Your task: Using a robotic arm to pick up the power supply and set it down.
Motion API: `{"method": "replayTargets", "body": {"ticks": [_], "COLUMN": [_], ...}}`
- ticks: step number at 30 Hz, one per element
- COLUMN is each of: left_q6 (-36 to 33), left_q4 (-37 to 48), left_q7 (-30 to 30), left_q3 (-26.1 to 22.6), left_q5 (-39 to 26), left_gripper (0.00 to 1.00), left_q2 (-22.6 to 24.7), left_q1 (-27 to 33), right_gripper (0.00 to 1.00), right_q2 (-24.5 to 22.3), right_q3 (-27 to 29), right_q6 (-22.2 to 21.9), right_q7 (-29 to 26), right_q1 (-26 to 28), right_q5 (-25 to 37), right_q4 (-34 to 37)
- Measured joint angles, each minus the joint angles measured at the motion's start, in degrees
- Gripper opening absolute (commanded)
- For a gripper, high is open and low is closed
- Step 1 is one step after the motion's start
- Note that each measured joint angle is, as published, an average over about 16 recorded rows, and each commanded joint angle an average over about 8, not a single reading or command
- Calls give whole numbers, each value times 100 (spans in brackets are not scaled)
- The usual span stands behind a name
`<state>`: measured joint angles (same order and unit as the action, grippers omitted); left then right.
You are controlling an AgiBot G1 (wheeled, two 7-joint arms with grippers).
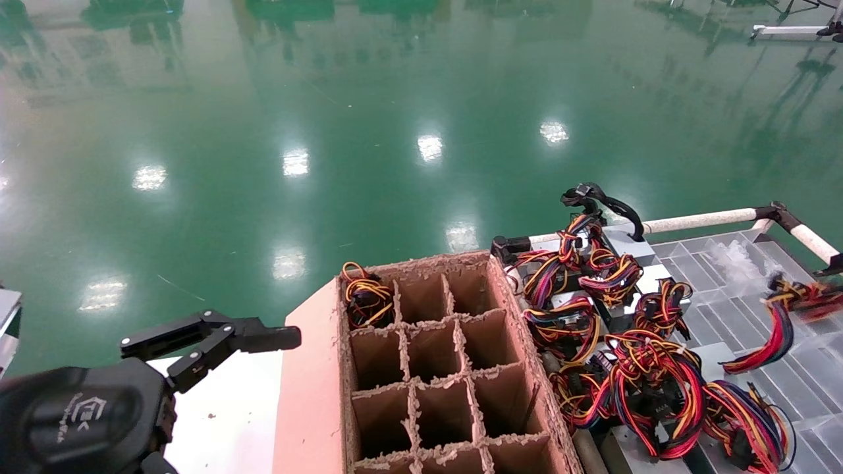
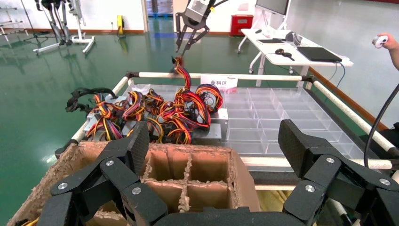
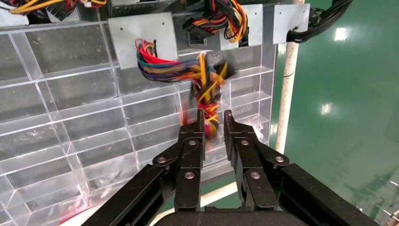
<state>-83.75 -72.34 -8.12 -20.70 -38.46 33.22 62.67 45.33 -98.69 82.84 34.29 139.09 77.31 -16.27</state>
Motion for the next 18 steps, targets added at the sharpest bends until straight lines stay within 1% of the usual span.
{"method": "replayTargets", "body": {"ticks": [10, 14, 18], "left_q6": [0, 0, 0], "left_q4": [0, 0, 1], "left_q7": [0, 0, 0], "left_q3": [0, 0, -1], "left_q5": [0, 0, 0], "left_gripper": [100, 100, 100], "left_q2": [0, 0, 0], "left_q1": [0, 0, 0], "right_gripper": [100, 100, 100], "right_q2": [-29, -62, -109], "right_q3": [98, 319, 678], "right_q6": [6, 13, 26], "right_q7": [-42, -161, -356], "right_q1": [-81, -285, -620], "right_q5": [-32, -124, -276], "right_q4": [-72, -228, -477]}}
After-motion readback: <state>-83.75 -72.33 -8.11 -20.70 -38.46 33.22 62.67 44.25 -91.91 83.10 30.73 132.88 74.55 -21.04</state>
